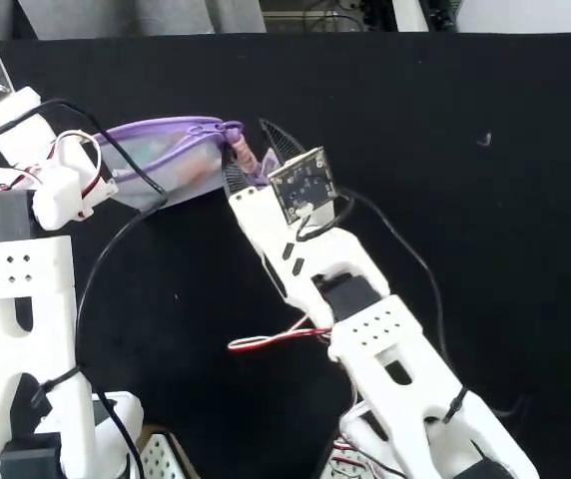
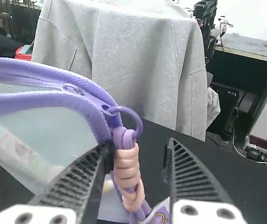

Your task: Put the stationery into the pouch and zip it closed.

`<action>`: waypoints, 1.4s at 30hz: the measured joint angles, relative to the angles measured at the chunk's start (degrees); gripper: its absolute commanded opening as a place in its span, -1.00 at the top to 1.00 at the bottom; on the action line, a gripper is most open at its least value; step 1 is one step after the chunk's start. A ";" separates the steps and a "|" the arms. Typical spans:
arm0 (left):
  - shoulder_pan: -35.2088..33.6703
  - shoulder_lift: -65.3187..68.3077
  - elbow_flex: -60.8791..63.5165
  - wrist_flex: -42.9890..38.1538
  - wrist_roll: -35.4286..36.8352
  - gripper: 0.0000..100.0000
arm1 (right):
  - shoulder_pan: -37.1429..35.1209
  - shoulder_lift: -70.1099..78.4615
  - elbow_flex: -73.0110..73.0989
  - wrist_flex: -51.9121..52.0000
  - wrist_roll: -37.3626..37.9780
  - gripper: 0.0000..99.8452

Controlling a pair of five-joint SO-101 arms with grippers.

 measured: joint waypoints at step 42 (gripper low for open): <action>-0.18 0.09 -0.44 -2.11 -7.65 0.55 | 0.70 -7.21 -39.12 59.60 23.47 0.97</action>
